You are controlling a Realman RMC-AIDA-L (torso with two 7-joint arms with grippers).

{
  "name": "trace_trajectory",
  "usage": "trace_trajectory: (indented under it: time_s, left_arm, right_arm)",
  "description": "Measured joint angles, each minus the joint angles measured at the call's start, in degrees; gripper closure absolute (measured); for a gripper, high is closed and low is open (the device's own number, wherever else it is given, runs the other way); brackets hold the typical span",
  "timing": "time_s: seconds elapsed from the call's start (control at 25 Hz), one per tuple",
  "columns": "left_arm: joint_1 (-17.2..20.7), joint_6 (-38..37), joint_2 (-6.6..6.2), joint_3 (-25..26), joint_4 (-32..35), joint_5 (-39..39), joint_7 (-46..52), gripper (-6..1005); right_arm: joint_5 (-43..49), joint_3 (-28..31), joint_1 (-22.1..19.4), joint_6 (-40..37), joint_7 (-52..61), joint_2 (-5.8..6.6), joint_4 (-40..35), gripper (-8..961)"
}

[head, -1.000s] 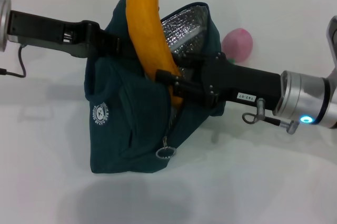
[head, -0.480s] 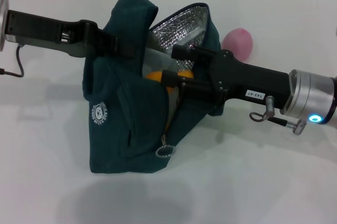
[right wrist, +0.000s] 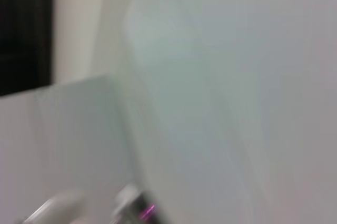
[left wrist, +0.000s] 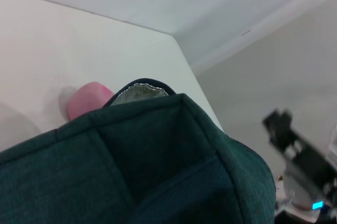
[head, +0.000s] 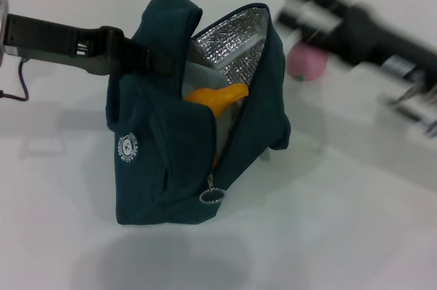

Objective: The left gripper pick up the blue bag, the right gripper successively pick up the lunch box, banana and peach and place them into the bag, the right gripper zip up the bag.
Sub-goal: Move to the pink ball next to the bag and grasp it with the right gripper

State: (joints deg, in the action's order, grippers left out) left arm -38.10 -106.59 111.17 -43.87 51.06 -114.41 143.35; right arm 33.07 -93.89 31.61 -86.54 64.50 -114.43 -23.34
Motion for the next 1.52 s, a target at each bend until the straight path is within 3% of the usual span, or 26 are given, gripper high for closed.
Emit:
trace_trajectory:
  time_s: [0.12,0.28,0.36,0.44,0.68,1.0,1.16,1.52]
  left_arm:
    - [0.3,0.0,-0.04,0.1,0.0,0.1,0.1,964]
    - [0.4,0.0,-0.08,0.1,0.0,0.1,0.1,964]
    - [0.4,0.0,-0.08,0.1,0.0,0.2,0.1,964]
    - [0.4,0.0,-0.03,0.1,-0.1,0.2,0.2,964]
    - [0.0,0.0,0.27,0.1,-0.1,0.2,0.2,963]
    - [-0.5,0.2,0.62,0.1,-0.1,0.2,0.2,964]
    - [-1.0,0.3,0.91,0.1,-0.1,0.2,0.1,964]
    - [-1.4,0.3,1.0,0.1,-0.1,0.2,0.0,963]
  right_arm:
    - [0.1,5.4,-1.5,1.9,3.0,2.29,0.1,77]
    - [0.7,7.1,-2.8,10.1,5.8,5.55,0.3,77]
    - [2.9,7.2,-2.6,15.4,7.1,6.57,0.3,78]
    - [5.7,7.3,-1.9,19.5,7.6,6.79,0.3,78]
    - [16.2,7.2,3.1,32.7,9.3,4.66,0.2,79]
    - [26.2,7.1,10.5,47.4,12.9,-0.38,2.7,80]
    - [26.4,7.0,13.8,49.4,13.0,-1.03,7.3,80]
    - [26.9,6.9,14.2,49.5,12.9,-1.26,7.6,114]
